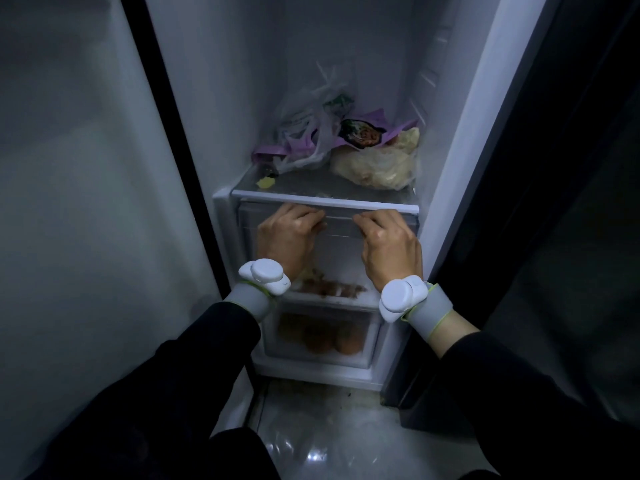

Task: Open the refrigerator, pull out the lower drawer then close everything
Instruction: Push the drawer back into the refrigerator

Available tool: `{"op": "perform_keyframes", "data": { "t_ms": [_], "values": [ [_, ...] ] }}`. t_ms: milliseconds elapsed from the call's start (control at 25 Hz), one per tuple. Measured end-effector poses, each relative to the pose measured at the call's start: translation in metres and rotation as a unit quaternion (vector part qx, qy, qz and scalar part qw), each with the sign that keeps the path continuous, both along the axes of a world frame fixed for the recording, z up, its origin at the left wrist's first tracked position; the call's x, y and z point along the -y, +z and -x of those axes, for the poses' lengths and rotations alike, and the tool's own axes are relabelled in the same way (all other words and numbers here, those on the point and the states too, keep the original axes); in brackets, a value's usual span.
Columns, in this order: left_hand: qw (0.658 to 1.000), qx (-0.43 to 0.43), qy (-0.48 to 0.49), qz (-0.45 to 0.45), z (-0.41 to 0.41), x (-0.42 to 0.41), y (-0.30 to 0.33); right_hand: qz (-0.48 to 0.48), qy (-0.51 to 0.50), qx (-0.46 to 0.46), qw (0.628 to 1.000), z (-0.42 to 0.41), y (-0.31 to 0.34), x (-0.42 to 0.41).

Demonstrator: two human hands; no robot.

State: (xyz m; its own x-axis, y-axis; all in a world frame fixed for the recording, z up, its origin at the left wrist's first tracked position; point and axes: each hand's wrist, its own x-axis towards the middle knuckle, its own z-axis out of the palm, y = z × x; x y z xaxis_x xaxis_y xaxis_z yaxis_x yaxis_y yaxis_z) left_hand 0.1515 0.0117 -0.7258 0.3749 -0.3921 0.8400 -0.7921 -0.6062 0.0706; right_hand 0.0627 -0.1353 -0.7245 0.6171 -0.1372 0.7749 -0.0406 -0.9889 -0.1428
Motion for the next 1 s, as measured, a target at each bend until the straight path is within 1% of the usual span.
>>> {"op": "perform_keyframes", "data": {
  "t_ms": [200,600,760,920,1000],
  "values": [
    [1.000,0.011,-0.001,-0.013,-0.001,0.000,-0.009,0.003,-0.010,-0.005,1.000,0.001,-0.004,-0.004],
    [0.999,-0.019,0.005,-0.038,0.006,-0.002,-0.011,0.002,-0.008,-0.031,0.999,0.007,-0.001,-0.009],
    [0.997,-0.037,0.021,-0.058,0.012,-0.003,-0.009,-0.003,-0.010,-0.066,0.998,0.011,0.003,-0.012],
    [0.996,-0.047,0.034,-0.068,0.019,-0.006,-0.007,-0.029,-0.011,-0.112,0.993,0.014,0.009,-0.014],
    [0.996,-0.045,0.039,-0.064,0.024,-0.006,-0.007,-0.025,-0.011,-0.110,0.994,0.017,0.012,-0.014]
  ]
}}
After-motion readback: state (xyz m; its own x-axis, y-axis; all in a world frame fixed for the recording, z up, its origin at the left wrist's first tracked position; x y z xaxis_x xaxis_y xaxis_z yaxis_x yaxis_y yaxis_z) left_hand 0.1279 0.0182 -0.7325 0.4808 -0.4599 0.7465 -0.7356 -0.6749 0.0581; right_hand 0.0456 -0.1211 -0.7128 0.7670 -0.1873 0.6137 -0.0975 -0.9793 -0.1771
